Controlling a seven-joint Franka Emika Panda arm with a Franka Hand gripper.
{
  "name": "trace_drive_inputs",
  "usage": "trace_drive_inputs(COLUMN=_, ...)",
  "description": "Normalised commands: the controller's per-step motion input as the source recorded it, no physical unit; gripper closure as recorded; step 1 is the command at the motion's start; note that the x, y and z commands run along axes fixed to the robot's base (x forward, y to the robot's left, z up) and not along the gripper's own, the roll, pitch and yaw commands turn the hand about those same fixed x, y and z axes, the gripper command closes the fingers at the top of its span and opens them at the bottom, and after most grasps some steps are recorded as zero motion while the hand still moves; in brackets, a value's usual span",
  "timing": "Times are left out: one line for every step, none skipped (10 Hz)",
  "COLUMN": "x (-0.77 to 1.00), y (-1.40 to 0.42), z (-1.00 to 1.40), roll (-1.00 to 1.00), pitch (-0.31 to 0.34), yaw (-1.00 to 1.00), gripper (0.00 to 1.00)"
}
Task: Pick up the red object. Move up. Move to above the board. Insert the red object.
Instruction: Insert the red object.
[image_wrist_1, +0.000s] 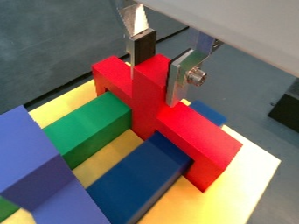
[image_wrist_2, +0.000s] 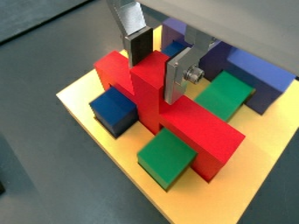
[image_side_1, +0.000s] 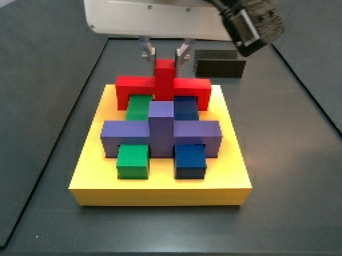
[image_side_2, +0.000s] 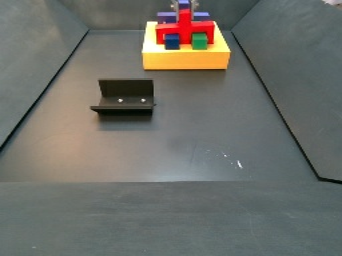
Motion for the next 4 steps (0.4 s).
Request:
trace_drive_inputs(x=-0.35, y=0.17, z=-0.41, roll=-0.19, pitch=-0.377, yaw=0.00, gripper=1.00)
trace_drive_inputs(x=-0.31, y=0.02, z=-0.49, roll=-0.09, pitch=-0.373, yaw=0.00, gripper=1.00)
trace_drive_inputs(x=0.00, y=0.00, z=-0.21, roll=-0.02, pitch=0.000, yaw=-0.03, gripper=1.00)
trace_drive_inputs(x=0.00, y=0.00, z=0.00, roll=0.00, pitch=0.000, yaw=0.00, gripper=1.00)
